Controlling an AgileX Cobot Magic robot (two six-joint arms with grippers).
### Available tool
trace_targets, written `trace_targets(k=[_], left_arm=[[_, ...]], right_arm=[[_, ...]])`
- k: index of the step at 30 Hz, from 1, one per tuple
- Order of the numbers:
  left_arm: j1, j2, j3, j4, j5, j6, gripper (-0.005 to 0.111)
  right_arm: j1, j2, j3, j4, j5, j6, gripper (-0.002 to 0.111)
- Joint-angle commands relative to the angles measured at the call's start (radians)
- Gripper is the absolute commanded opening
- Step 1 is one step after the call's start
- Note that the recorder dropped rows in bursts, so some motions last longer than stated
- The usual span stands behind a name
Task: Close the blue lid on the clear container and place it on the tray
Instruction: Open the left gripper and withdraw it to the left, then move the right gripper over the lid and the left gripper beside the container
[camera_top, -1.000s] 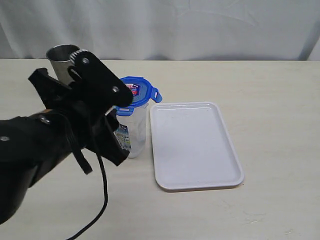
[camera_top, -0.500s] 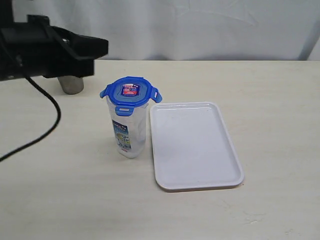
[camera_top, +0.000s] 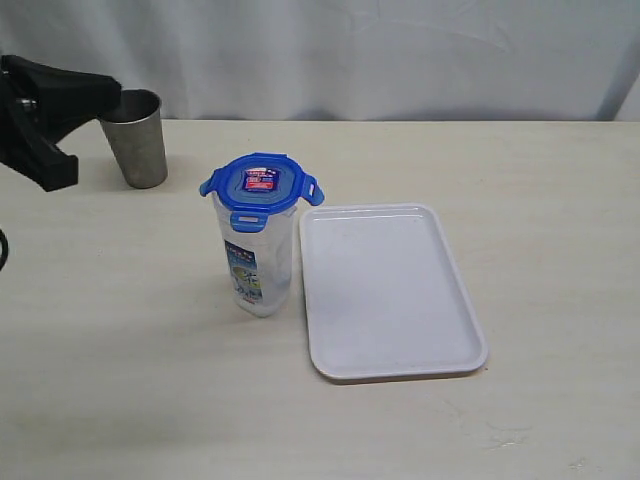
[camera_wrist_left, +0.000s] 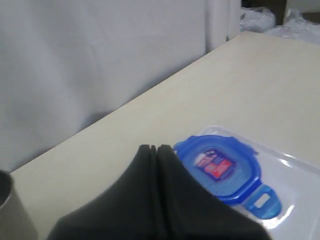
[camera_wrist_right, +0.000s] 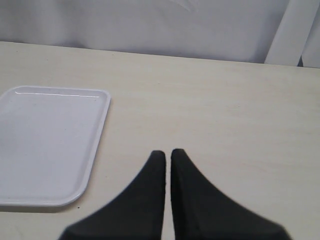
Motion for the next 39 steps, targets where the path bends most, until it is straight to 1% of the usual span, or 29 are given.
trace_targets(k=[1,4,7,8,11,12,13,14,15,16,17,18,19,20,21,22,23,24,25,26,27,28,29,32,33,35,37,39], left_arm=[[0.123,0.028,0.003,-0.013,0.070,0.031,0.000],[0.178,0.095,0.003,-0.013,0.114,0.031,0.000],[0.192,0.186,-0.021,-0.013,0.129,0.031,0.000],[0.192,0.220,-0.032,-0.013,0.159,0.031,0.000],[0.192,0.313,-0.058,-0.013,0.324,0.031,0.000],[0.192,0.337,-0.066,-0.013,0.368,0.031,0.000],[0.192,0.367,-0.077,-0.013,0.391,0.031,0.000],[0.192,0.376,-0.077,-0.013,0.391,0.031,0.000],[0.192,0.393,-0.077,-0.013,0.390,0.031,0.000],[0.192,0.398,-0.077,-0.013,0.387,0.031,0.000],[0.192,0.417,-0.077,-0.013,0.385,0.031,0.000],[0.192,0.428,-0.077,-0.013,0.385,0.031,0.000],[0.192,0.446,-0.077,-0.013,0.389,0.031,0.000],[0.186,0.453,-0.077,-0.013,0.403,0.031,0.000],[0.186,0.459,-0.077,-0.013,0.422,0.031,0.000],[0.186,0.461,-0.077,-0.011,0.480,0.031,0.000],[0.186,0.461,-0.077,0.015,0.499,0.031,0.000],[0.186,0.461,-0.077,0.046,0.499,0.031,0.000],[0.186,0.461,-0.077,0.067,0.499,0.031,0.000],[0.186,0.461,-0.077,0.106,0.499,0.031,0.000],[0.179,0.463,-0.077,0.121,0.499,0.031,0.000],[0.149,0.467,-0.077,0.137,0.499,0.031,0.000],[0.130,0.472,-0.077,0.142,0.493,0.031,0.000],[0.051,0.494,-0.077,0.152,0.387,0.031,0.000],[0.017,0.502,-0.077,0.159,0.332,0.031,0.000],[-0.022,0.514,-0.077,0.165,0.273,0.031,0.000],[-0.037,0.514,-0.077,0.169,0.226,0.031,0.000],[-0.032,0.514,-0.077,0.174,0.239,0.031,0.000]], right_arm=[[0.000,-0.005,0.003,-0.008,-0.004,-0.009,0.004],[0.000,-0.005,0.003,-0.037,-0.007,-0.009,0.004],[0.000,-0.005,0.003,-0.038,-0.062,-0.009,0.004],[0.000,-0.005,0.003,-0.038,-0.103,-0.009,0.004],[0.000,-0.005,0.003,-0.026,-0.256,-0.007,0.004],[0.000,-0.005,0.003,0.002,-0.310,-0.007,0.004],[0.000,-0.005,0.003,0.089,-0.425,0.000,0.004],[0.000,-0.005,0.003,0.178,-0.497,0.051,0.004],[0.000,-0.005,0.003,0.356,-0.615,0.185,0.004],[0.000,-0.005,0.003,0.371,-0.637,0.213,0.004],[0.000,-0.005,0.003,0.293,-0.655,0.218,0.004],[0.000,-0.005,-0.002,0.251,-0.655,0.234,0.004],[0.000,0.007,-0.053,0.167,-0.655,0.322,0.004],[0.000,0.056,-0.102,0.116,-0.651,0.397,0.004],[0.000,0.103,-0.146,0.083,-0.638,0.408,0.004],[0.000,0.184,-0.218,0.064,-0.577,0.414,0.004],[0.000,0.256,-0.274,0.046,-0.525,0.414,0.004],[0.000,0.376,-0.354,0.015,-0.459,0.414,0.004],[0.000,0.446,-0.392,0.015,-0.429,0.414,0.004],[0.000,0.567,-0.452,0.015,-0.426,0.412,0.004],[0.000,0.645,-0.491,0.002,-0.419,0.412,0.004],[0.015,0.746,-0.544,-0.049,-0.401,0.412,0.004],[0.030,0.799,-0.576,-0.068,-0.395,0.412,0.004],[0.112,0.986,-0.662,-0.131,-0.391,0.412,0.004],[0.149,1.045,-0.702,-0.162,-0.384,0.412,0.004],[0.197,1.147,-0.768,-0.174,-0.340,0.412,0.004],[0.220,1.257,-0.867,-0.174,-0.258,0.400,0.004],[0.221,1.359,-0.973,-0.172,-0.161,0.373,0.004]])
